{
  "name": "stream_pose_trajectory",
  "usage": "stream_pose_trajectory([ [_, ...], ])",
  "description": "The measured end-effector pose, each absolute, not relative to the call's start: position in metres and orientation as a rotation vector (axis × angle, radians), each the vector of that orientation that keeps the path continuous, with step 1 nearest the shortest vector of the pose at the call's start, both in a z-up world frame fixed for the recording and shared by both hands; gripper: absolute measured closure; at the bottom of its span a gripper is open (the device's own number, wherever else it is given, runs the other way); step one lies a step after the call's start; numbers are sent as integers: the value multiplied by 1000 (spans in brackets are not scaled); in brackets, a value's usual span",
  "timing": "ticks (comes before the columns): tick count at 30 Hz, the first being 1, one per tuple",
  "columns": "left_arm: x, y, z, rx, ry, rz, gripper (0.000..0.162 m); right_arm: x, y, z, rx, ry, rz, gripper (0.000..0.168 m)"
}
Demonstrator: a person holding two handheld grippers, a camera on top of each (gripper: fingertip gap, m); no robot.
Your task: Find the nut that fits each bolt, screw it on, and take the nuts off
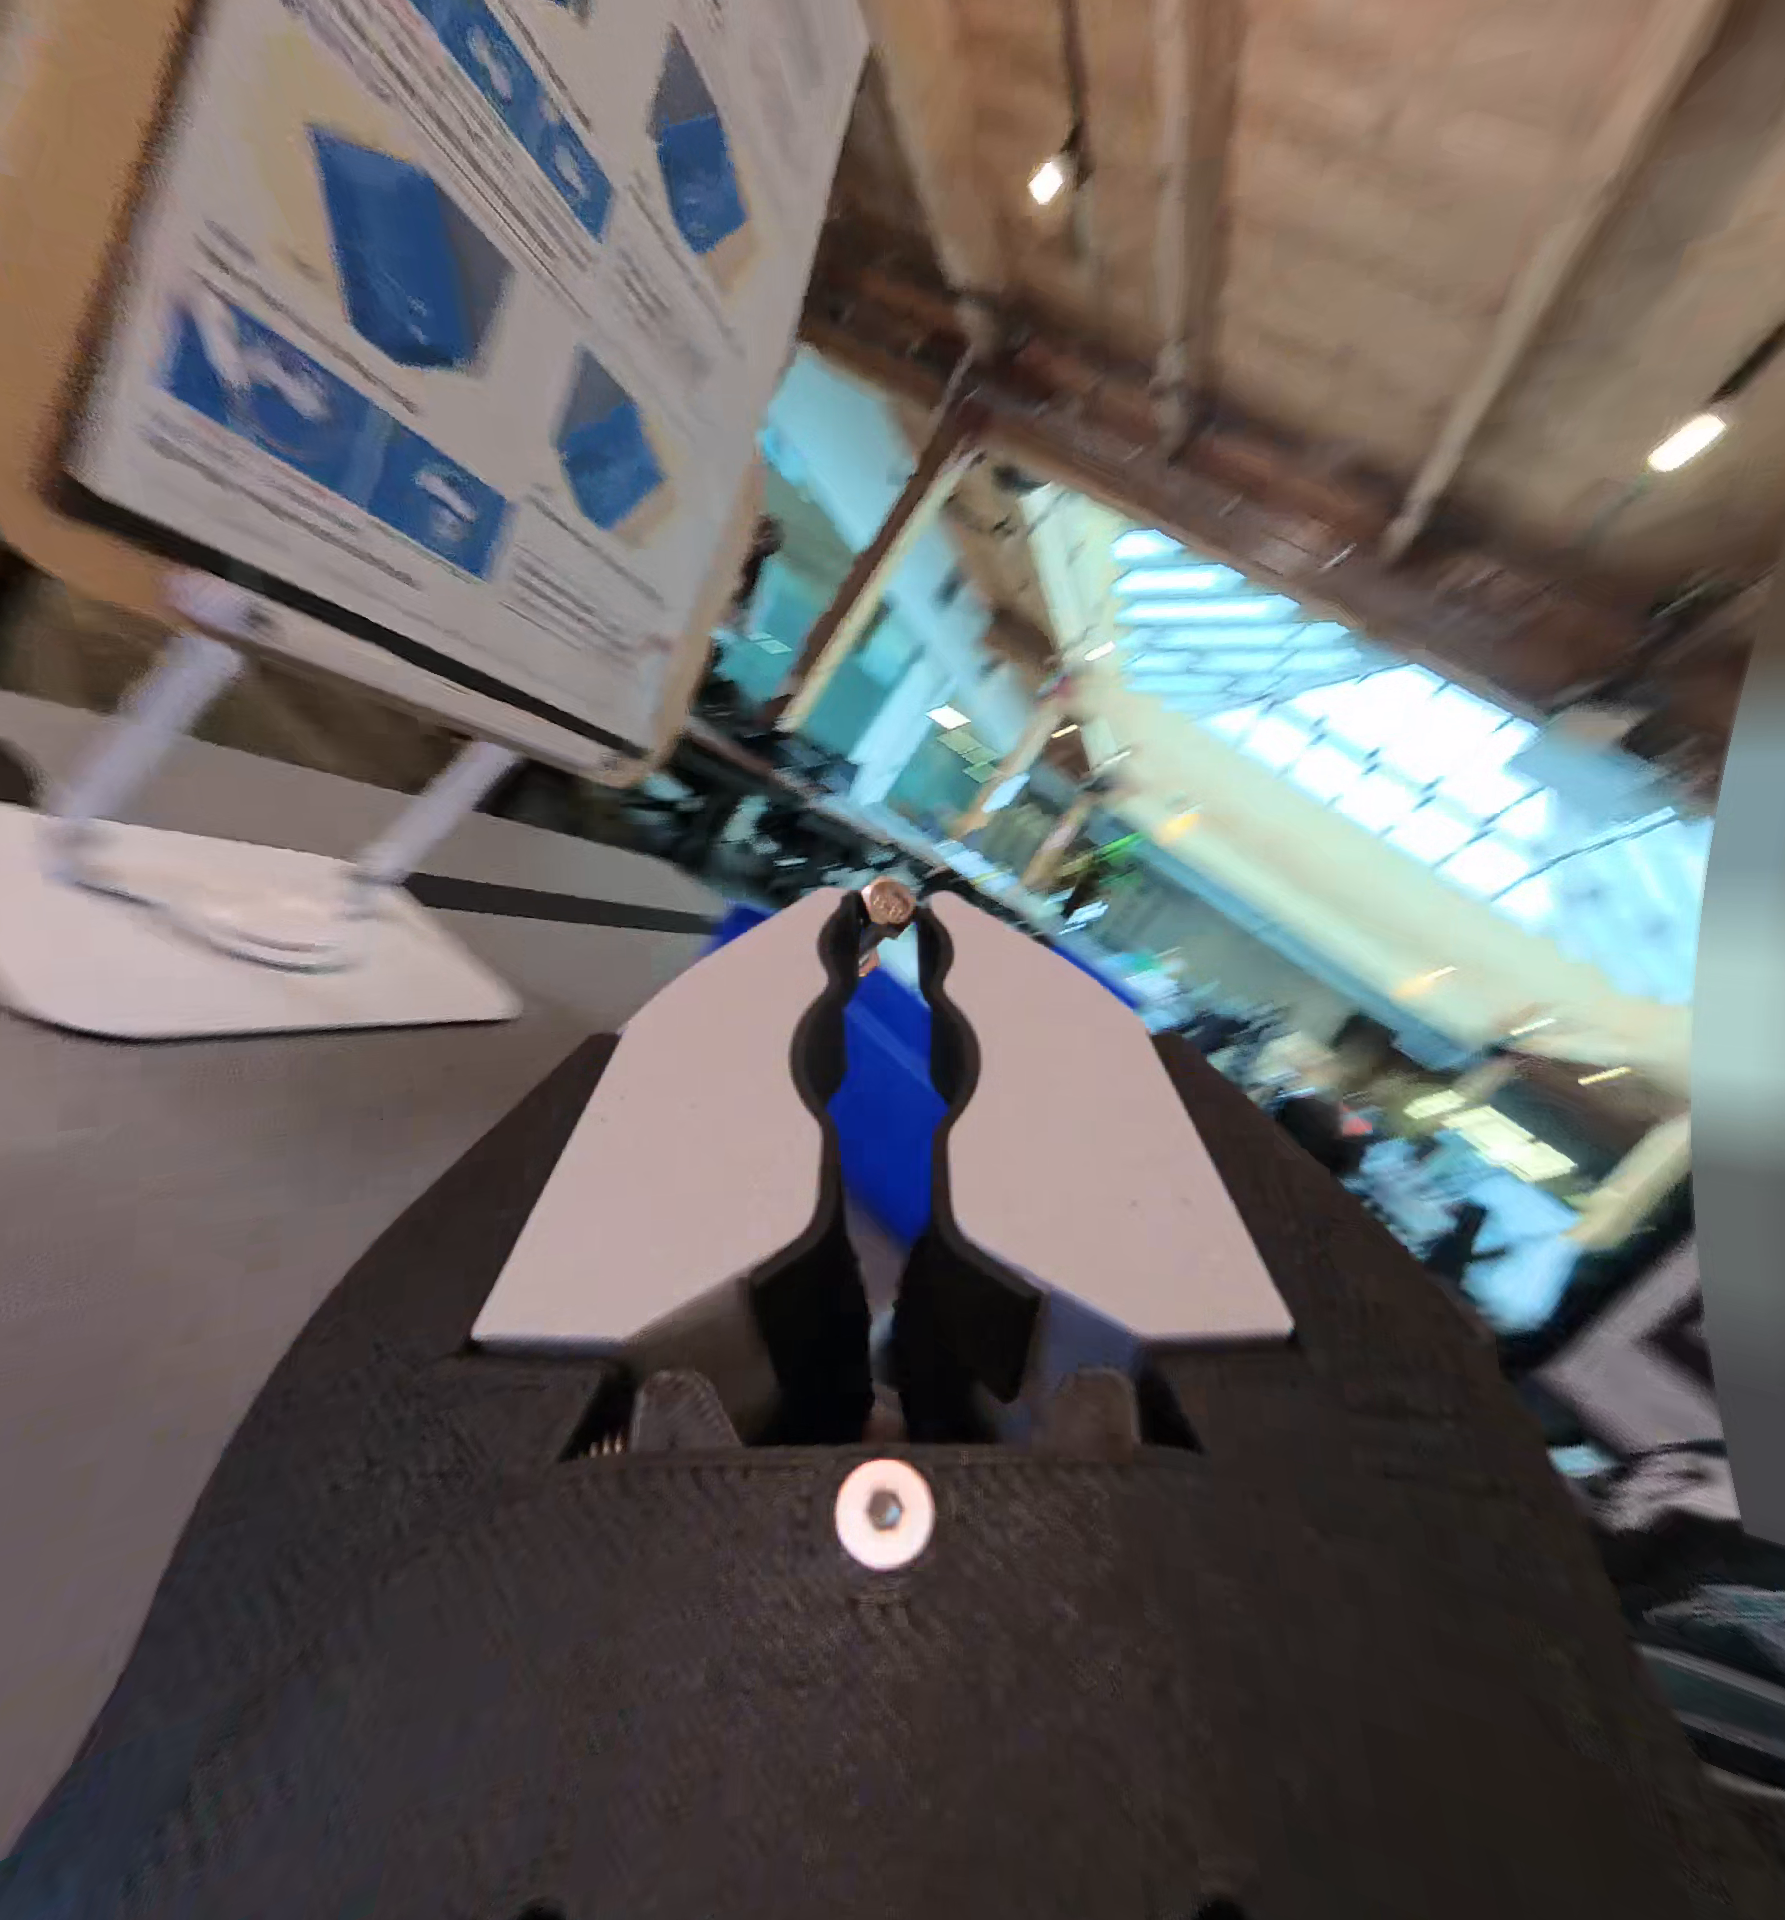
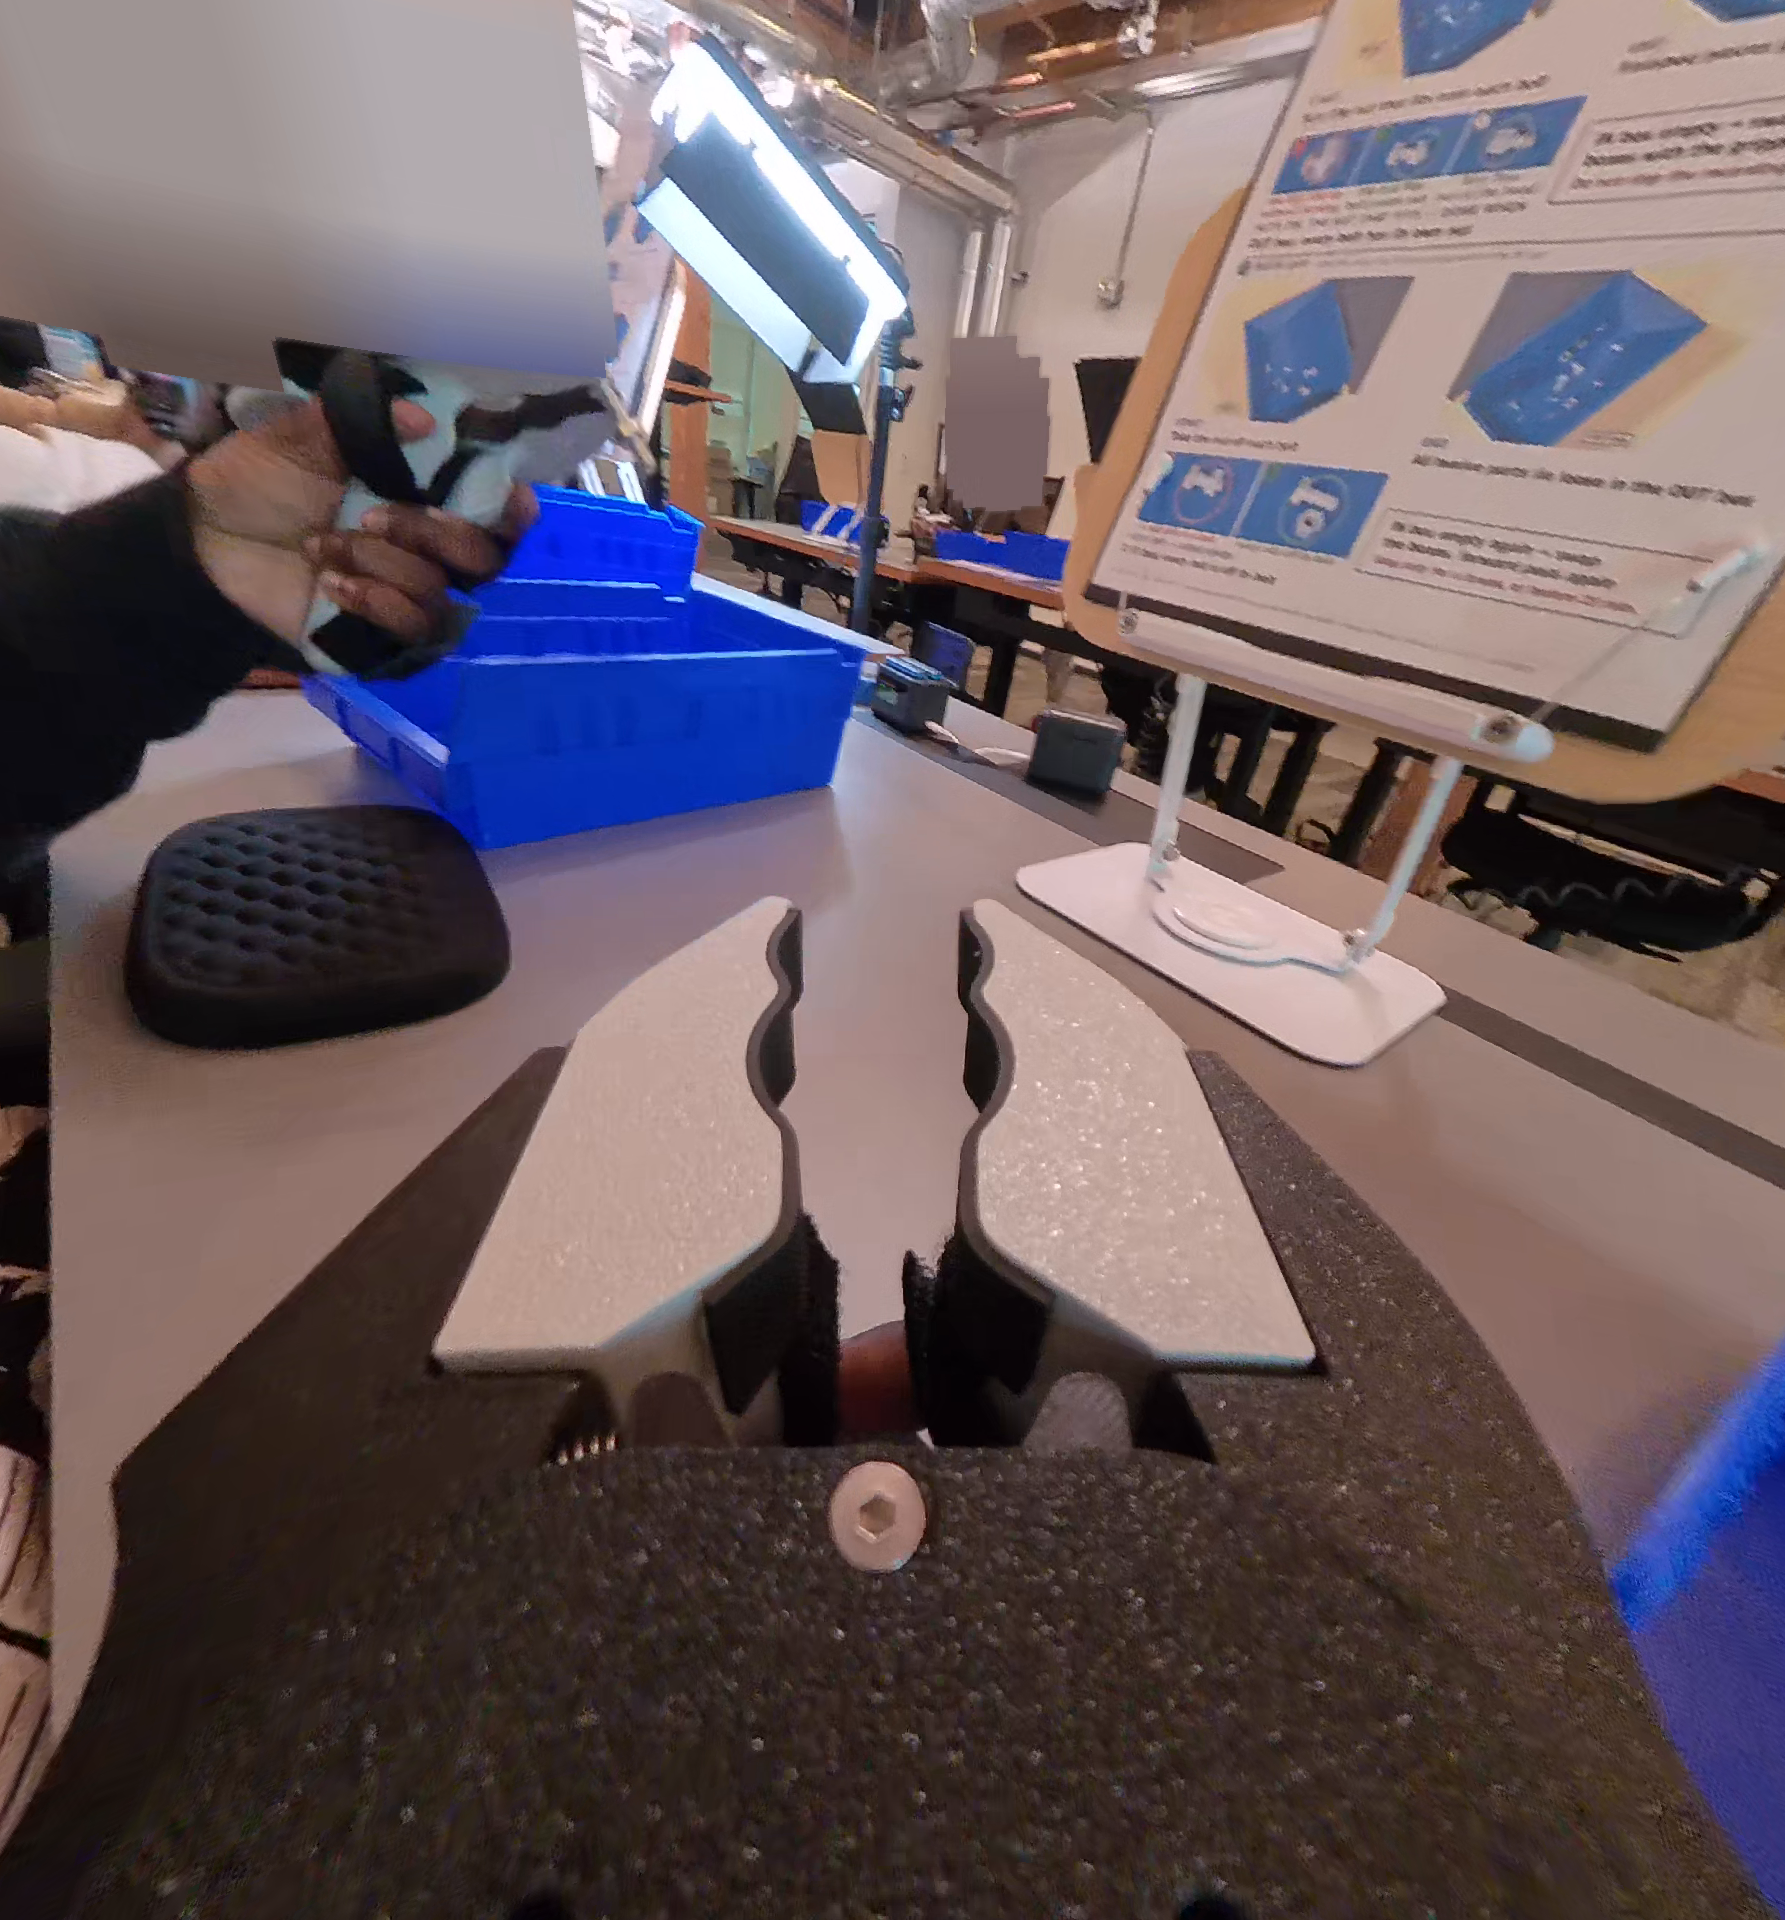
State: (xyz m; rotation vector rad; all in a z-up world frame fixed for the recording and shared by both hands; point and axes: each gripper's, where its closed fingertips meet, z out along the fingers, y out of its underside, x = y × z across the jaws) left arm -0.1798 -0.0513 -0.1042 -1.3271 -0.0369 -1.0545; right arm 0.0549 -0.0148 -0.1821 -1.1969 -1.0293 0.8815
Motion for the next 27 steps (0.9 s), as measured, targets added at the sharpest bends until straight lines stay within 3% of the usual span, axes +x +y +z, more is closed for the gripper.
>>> stream_pose_trajectory([
  [4, -135, -61, -105, -1151, -169, -1501, 152, 32, -35, -168, -1105, -1025, 989, 141],
  [9, -97, -67, -112, -1059, -237, -1747, 151, 1, -58, -149, -992, -977, 1153, 144],
  [27, -59, -69, -133, -1076, -253, -1920, 152, -43, -70, -140, -948, -1003, 1286, 162],
])
